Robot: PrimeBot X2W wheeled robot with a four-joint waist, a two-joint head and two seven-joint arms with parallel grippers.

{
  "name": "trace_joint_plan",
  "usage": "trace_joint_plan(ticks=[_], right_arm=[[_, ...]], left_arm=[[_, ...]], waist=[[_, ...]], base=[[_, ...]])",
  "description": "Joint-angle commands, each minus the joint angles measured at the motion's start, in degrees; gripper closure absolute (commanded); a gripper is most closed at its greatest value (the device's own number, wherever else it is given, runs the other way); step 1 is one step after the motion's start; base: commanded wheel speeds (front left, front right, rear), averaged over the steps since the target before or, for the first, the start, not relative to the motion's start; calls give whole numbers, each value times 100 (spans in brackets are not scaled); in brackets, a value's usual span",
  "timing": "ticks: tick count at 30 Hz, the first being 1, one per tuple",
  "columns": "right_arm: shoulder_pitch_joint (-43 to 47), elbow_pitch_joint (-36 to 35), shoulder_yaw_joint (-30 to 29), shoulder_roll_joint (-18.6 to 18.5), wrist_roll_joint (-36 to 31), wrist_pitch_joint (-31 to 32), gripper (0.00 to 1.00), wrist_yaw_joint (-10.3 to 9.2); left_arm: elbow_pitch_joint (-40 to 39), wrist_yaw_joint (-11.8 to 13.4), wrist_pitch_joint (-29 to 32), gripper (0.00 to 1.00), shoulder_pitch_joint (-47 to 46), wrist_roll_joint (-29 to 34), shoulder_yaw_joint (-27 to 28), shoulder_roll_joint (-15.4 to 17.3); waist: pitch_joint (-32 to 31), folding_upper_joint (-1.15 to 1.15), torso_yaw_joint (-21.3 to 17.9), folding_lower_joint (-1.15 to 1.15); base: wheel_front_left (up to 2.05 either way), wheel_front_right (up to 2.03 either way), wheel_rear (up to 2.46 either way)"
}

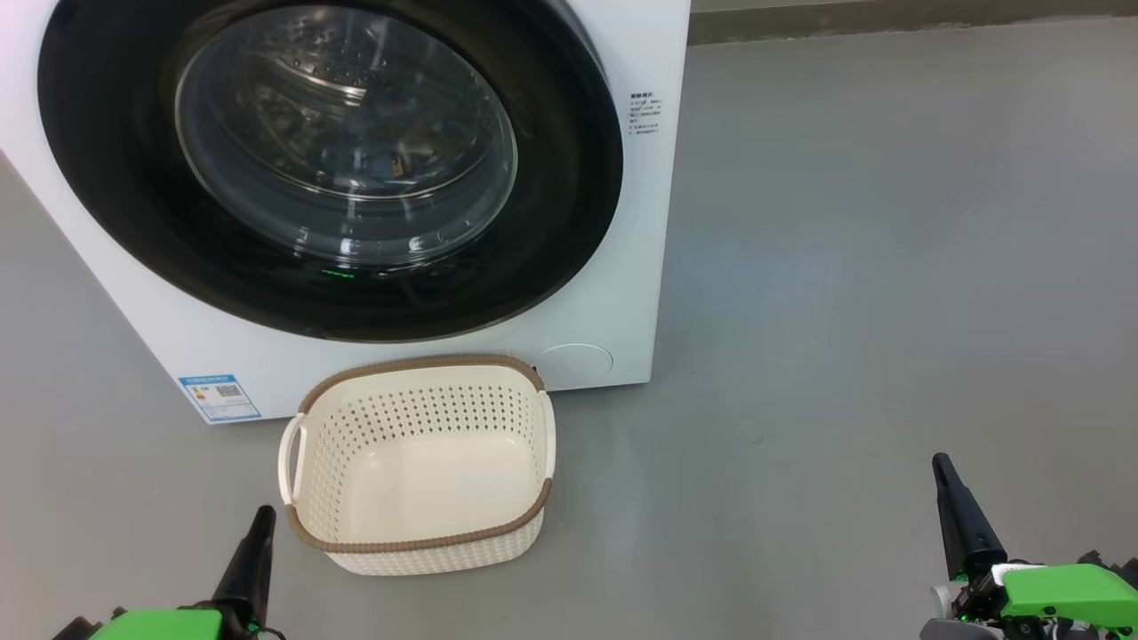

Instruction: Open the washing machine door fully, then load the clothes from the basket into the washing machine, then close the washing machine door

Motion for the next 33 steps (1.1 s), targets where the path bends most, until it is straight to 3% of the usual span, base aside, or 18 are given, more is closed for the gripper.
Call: trace_joint_plan(ticks=[1, 33], right_arm=[[-227, -143, 130, -19, 32, 38, 100, -6], [-227, -143, 124, -14, 27, 43, 100, -6]], left_arm=[[-111, -54, 34, 100, -237, -48, 198, 144], [-111, -54, 34, 100, -236, -48, 197, 144]], waist=[[0, 0, 0, 0], [0, 0, 0, 0]], base=[[0, 0, 0], [0, 0, 0]])
